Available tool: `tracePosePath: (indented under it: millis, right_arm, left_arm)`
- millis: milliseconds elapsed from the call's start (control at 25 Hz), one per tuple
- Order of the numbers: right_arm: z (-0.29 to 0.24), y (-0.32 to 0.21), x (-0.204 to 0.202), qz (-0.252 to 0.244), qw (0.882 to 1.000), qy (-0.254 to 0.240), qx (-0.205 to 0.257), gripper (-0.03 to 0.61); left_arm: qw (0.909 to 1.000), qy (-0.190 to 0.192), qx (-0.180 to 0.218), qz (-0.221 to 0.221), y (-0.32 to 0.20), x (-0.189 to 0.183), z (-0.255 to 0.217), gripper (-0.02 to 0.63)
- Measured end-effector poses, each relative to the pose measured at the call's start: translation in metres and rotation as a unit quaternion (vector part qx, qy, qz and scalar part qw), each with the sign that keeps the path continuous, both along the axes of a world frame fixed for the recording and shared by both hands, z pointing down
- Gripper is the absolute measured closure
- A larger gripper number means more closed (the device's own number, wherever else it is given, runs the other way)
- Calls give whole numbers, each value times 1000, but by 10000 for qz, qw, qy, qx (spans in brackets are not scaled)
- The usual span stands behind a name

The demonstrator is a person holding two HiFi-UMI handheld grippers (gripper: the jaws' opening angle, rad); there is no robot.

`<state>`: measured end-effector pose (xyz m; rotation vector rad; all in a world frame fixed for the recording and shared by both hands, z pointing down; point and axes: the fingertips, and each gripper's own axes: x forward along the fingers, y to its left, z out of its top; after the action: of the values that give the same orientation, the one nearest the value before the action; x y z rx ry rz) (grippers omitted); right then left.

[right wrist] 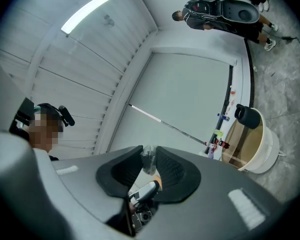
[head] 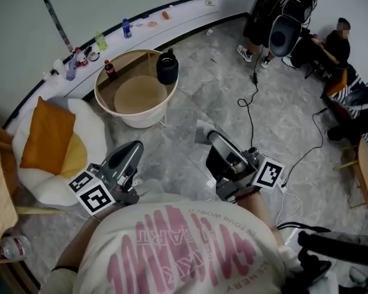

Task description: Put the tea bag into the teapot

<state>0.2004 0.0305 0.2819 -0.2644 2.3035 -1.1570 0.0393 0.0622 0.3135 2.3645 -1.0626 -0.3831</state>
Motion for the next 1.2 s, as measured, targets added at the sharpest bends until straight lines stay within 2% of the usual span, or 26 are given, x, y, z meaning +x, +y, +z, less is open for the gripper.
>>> tracePosePath:
  millis: [240,680,880,1200]
  right_arm:
    - [10,0,2,-2,10000,24,5,492]
    - [54,-25,13,251,9992,286,-149,492]
    - [32,-93,-18,296,9982,389,-349,492]
    - [19,-183,-63,493,9971,421,-399,492]
  left_arm:
    - [9997,-162,179,10,-9,4,-2,604]
    - [9995,1,156,269,-46,18,44,604]
    - [9995,109,-30,292,-117,-13,21,604]
    - [9997,119,16,195,-205,-73,9,604]
